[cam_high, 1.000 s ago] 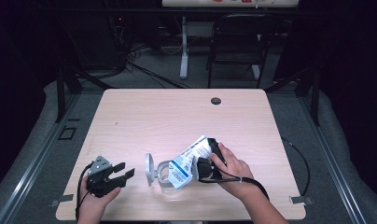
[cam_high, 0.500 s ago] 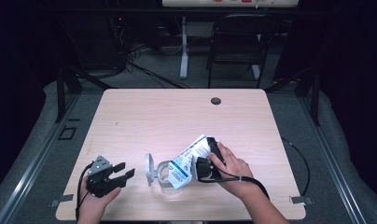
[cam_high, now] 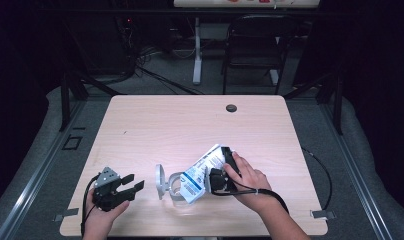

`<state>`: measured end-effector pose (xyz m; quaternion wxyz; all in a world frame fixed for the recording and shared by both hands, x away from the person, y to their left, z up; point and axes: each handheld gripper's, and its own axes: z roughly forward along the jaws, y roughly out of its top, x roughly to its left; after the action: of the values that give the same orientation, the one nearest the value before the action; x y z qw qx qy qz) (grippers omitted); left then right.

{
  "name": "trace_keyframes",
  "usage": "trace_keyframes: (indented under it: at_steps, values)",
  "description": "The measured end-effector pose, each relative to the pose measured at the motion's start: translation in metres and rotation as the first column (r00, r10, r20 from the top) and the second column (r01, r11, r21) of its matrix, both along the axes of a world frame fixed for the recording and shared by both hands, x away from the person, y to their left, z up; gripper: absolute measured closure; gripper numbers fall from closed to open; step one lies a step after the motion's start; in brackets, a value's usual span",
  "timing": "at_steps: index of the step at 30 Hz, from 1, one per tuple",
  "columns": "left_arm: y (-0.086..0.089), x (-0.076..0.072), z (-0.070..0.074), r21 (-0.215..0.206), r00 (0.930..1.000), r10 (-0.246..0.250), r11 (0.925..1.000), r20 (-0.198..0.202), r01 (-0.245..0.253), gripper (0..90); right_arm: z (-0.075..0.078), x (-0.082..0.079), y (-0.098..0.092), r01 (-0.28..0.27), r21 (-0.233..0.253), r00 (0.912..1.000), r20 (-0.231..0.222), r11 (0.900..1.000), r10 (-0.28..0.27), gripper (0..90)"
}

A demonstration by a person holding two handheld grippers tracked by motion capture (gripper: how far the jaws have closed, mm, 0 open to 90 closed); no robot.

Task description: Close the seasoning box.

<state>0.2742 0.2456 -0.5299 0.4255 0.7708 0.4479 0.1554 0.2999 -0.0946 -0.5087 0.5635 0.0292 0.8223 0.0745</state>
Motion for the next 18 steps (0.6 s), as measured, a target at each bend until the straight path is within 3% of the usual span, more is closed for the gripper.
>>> trace_keyframes:
  at_steps: [3, 18]
  values:
    - [-0.0001, 0.0, 0.0, 0.001, 1.0, 0.0, 1.0, -0.001, 0.0, 50.3, 0.0018, -0.0002, 0.0007, 0.006, -0.019, 1.0, -0.001, 1.0, -0.006, 44.8]
    - [-0.0004, 0.0004, -0.0016, -0.004, 1.0, 0.004, 1.0, 0.004, -0.004, 50.3, 0.0017, 0.0006, 0.0015, -0.009, -0.021, 0.9998, 0.017, 1.0, 0.009, 44.9]
